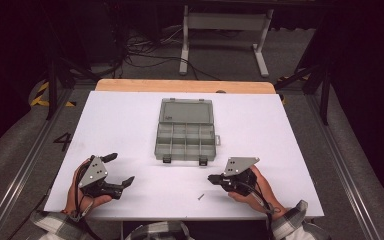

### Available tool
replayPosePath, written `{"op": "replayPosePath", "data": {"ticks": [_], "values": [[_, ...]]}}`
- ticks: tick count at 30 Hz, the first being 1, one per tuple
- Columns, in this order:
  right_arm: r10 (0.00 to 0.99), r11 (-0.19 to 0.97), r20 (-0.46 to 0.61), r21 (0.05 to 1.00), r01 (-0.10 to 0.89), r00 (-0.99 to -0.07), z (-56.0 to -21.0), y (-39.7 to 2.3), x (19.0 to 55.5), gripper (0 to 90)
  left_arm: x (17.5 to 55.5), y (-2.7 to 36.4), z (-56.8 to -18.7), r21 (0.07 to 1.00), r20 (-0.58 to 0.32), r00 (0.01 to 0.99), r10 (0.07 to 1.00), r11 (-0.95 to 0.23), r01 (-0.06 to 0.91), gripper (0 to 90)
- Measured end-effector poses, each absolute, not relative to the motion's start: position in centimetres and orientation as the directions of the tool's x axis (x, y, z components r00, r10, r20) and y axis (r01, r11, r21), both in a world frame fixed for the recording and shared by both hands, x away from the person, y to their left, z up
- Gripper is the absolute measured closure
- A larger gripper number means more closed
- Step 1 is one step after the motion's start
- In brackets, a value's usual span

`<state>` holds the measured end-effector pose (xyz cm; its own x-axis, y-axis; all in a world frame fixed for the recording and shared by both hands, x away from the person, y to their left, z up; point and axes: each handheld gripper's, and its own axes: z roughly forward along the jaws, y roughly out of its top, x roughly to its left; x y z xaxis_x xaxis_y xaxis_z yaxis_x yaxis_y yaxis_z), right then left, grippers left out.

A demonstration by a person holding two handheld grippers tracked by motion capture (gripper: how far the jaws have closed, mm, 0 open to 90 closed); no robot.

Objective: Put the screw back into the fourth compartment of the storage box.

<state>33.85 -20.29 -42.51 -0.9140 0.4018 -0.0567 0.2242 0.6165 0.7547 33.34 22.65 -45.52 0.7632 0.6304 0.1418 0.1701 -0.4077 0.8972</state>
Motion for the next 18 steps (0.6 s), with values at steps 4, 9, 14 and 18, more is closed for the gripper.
{"op": "replayPosePath", "data": {"ticks": [4,9,14,18], "values": [[0.41,0.605,-0.062,0.765,0.22,-0.91,-42.2,-20.4,33.8,88.7,33.4,22.7,-45.5,0.896,0.146,0.763,0.63,-0.411,0.167,6.7],[0.415,0.594,-0.067,0.775,0.215,-0.907,-41.8,-20.6,33.9,88.7,33.4,22.6,-45.6,0.893,0.149,0.763,0.629,-0.416,0.169,6.7],[0.425,0.581,-0.075,0.787,0.208,-0.902,-41.2,-20.7,34.1,88.7,33.4,22.6,-45.5,0.896,0.151,0.76,0.632,-0.412,0.165,6.6],[0.433,0.57,-0.085,0.797,0.2,-0.897,-40.7,-20.6,34.4,88.7,33.4,22.6,-45.5,0.896,0.147,0.76,0.633,-0.411,0.168,6.6]]}}
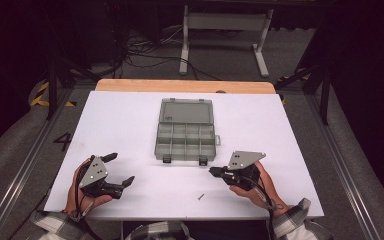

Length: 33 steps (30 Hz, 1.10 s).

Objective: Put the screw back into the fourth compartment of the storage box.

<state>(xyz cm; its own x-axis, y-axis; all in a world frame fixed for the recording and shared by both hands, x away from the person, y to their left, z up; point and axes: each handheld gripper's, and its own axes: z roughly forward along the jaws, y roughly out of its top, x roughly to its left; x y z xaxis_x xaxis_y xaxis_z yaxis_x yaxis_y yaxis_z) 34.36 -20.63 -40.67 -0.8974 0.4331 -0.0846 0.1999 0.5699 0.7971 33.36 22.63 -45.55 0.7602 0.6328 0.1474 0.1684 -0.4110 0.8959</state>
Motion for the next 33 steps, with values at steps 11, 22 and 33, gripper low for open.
{"op": "replayPosePath", "data": {"ticks": [11,22,33], "values": [[0.473,0.526,-0.102,0.829,0.188,-0.875,-38.6,-20.5,36.3,88.8,33.4,22.6,-45.6,0.897,0.142,0.762,0.631,-0.408,0.171,6.6],[0.522,0.498,-0.104,0.843,0.203,-0.847,-36.6,-19.9,40.2,88.8,33.5,22.7,-45.6,0.896,0.145,0.764,0.628,-0.411,0.168,6.6],[0.56,0.514,-0.094,0.818,0.257,-0.823,-37.3,-19.2,43.5,88.8,33.5,22.7,-45.6,0.896,0.144,0.765,0.628,-0.41,0.169,6.6]]}}
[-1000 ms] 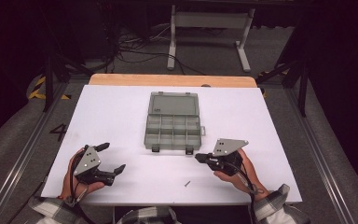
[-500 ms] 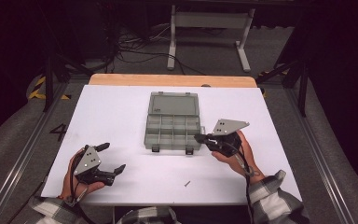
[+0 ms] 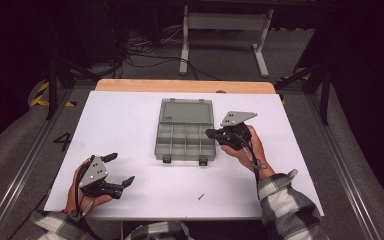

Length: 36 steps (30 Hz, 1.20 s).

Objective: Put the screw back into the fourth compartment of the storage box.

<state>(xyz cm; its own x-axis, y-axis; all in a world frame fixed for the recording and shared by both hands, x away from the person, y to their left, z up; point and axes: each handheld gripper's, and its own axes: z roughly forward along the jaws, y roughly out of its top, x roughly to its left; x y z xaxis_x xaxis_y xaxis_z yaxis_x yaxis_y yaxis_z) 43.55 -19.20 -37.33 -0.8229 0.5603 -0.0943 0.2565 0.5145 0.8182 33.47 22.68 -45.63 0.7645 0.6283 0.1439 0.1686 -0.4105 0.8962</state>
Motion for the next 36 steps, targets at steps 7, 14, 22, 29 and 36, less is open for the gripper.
{"op": "replayPosePath", "data": {"ticks": [7,14,22,29,36], "values": [[0.591,0.515,-0.086,0.805,0.293,-0.802,-37.9,-19.4,45.2,88.7,33.5,22.7,-45.6,0.897,0.143,0.765,0.628,-0.409,0.168,6.6],[0.615,0.515,-0.082,0.795,0.32,-0.785,-38.5,-19.3,46.4,88.7,33.5,22.7,-45.6,0.896,0.143,0.766,0.627,-0.411,0.169,6.6],[0.635,0.519,-0.083,0.782,0.345,-0.768,-39.1,-18.8,47.6,88.7,33.4,22.7,-45.6,0.895,0.144,0.767,0.625,-0.413,0.168,6.6],[0.651,0.514,-0.072,0.774,0.37,-0.756,-39.9,-18.7,48.3,88.7,33.4,22.7,-45.6,0.895,0.145,0.769,0.623,-0.413,0.166,6.7],[0.663,0.51,-0.064,0.768,0.387,-0.746,-40.4,-18.8,48.8,88.6,33.4,22.7,-45.6,0.895,0.145,0.769,0.622,-0.414,0.166,6.7]]}}
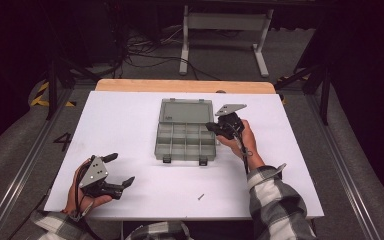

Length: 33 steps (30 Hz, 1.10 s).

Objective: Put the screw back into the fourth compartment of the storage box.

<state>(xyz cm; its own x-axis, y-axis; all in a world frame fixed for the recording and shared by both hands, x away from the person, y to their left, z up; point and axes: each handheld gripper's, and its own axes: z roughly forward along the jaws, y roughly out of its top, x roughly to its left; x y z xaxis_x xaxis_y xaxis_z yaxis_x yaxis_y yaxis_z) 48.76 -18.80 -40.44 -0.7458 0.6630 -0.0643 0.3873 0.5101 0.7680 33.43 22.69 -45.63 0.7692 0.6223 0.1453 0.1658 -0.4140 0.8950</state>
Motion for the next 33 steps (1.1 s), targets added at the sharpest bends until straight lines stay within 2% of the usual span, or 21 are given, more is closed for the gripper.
{"op": "replayPosePath", "data": {"ticks": [25,33], "values": [[0.687,0.509,-0.052,0.745,0.43,-0.725,-42.1,-18.7,49.6,90.0,33.4,22.7,-45.6,0.894,0.146,0.771,0.62,-0.417,0.165,6.7],[0.686,0.501,-0.044,0.753,0.427,-0.727,-42.1,-18.7,49.3,87.3,33.4,22.7,-45.6,0.895,0.146,0.771,0.62,-0.415,0.164,6.7]]}}
